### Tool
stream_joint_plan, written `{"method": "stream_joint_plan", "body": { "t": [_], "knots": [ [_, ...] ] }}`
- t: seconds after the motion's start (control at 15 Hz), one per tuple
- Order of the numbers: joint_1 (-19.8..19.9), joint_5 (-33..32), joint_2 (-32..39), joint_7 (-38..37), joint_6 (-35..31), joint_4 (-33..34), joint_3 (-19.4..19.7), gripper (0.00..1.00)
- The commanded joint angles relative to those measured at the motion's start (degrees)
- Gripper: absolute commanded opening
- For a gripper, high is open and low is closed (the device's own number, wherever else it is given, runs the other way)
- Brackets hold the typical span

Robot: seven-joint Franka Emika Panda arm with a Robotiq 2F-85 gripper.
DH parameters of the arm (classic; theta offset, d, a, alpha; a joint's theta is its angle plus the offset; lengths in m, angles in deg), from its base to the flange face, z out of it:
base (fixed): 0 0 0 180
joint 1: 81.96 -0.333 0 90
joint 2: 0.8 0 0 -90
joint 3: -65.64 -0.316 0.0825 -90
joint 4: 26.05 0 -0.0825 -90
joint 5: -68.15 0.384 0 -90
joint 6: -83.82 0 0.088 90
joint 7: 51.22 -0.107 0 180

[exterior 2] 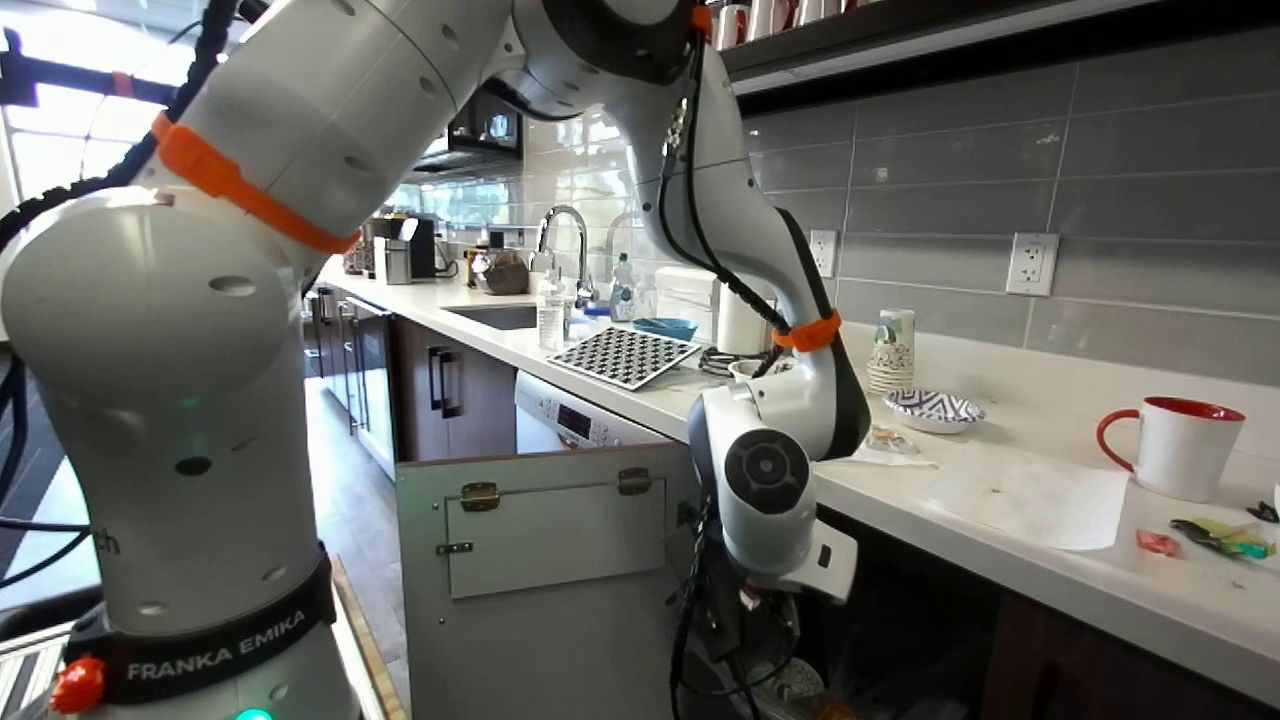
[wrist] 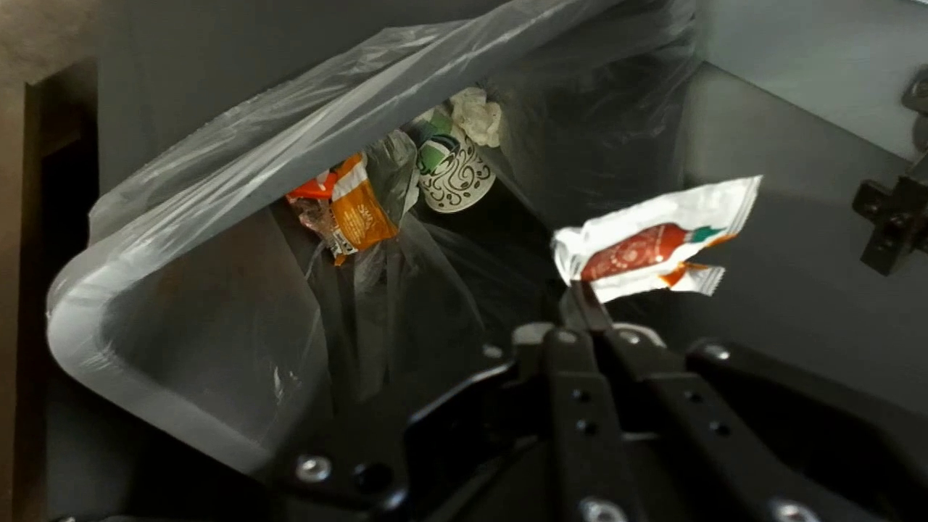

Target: Pick up the sachet on the napkin and put it inside the bin

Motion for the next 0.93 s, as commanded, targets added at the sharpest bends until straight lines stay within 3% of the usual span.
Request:
{"method": "stream_joint_plan", "body": {
  "t": [0.0,0.47,0.87],
  "knots": [
    [-1.1,2.1,6.3,-0.4,3.1,5.7,2.1,0.00],
    [-1.2,2.3,13.0,-5.1,3.9,13.9,2.3,0.00],
    [-1.8,6.5,16.8,-6.6,3.9,19.9,2.2,0.00]
  ]
}}
